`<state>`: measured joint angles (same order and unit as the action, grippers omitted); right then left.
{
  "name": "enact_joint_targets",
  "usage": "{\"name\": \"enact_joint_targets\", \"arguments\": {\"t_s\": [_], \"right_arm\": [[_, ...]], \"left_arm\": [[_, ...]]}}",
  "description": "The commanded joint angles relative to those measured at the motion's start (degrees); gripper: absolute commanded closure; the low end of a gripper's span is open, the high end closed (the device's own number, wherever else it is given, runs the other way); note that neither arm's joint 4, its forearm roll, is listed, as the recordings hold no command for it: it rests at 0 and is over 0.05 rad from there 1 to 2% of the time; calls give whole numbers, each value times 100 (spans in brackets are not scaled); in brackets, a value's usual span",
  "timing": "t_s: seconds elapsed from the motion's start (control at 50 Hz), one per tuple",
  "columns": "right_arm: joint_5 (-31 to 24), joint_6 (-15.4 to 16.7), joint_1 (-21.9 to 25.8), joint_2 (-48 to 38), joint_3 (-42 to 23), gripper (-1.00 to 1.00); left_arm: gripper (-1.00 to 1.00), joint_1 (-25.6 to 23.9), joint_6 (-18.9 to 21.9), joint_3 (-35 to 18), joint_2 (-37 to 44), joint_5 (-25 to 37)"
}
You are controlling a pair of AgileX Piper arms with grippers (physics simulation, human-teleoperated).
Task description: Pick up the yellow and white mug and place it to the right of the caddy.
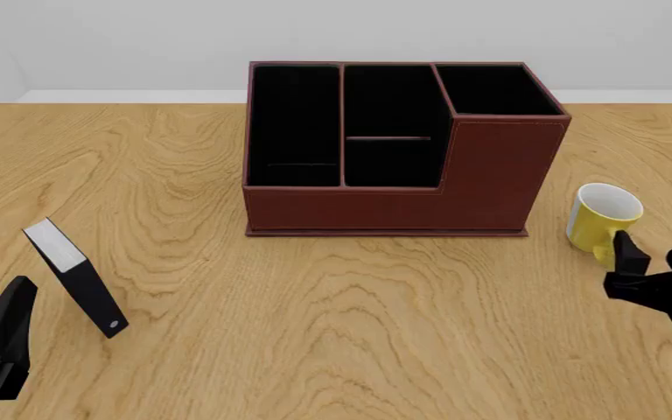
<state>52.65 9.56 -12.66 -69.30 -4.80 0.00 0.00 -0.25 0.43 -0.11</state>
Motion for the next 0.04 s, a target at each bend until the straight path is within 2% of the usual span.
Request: {"name": "enact_joint_targets", "arguments": {"t_s": [0.02, 0.04], "right_arm": [[-965, 44, 83, 1229, 176, -100], [-1031, 65, 95, 1302, 178, -100]], "left_arm": [[-100, 0, 0, 0, 0, 0], [-100, 0, 0, 0, 0, 0]]}}
